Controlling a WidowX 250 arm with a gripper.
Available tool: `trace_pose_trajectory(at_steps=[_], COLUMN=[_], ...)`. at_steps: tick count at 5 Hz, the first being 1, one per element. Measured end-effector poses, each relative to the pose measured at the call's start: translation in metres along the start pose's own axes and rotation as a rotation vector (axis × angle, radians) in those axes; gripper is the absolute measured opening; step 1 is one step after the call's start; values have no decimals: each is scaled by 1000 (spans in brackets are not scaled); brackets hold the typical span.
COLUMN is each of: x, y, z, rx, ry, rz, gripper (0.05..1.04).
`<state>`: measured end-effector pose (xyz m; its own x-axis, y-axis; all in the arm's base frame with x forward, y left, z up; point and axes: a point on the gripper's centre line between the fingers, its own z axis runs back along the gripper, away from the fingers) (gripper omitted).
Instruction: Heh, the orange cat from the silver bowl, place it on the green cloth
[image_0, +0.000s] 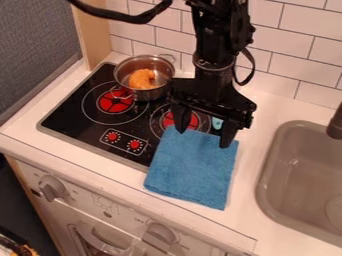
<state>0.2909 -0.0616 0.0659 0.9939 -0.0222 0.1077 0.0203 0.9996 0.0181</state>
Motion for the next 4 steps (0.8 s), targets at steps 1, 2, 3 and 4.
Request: trace_pose_trajectory(at_steps=[1,2,3,4], x=[-2,18,39,63], y=[1,36,71,107], z=[-8,-12,-14,-16], rx=[2,2,20,50], ry=[31,31,44,40], rz=[1,102,185,281], gripper=[998,998,998,998])
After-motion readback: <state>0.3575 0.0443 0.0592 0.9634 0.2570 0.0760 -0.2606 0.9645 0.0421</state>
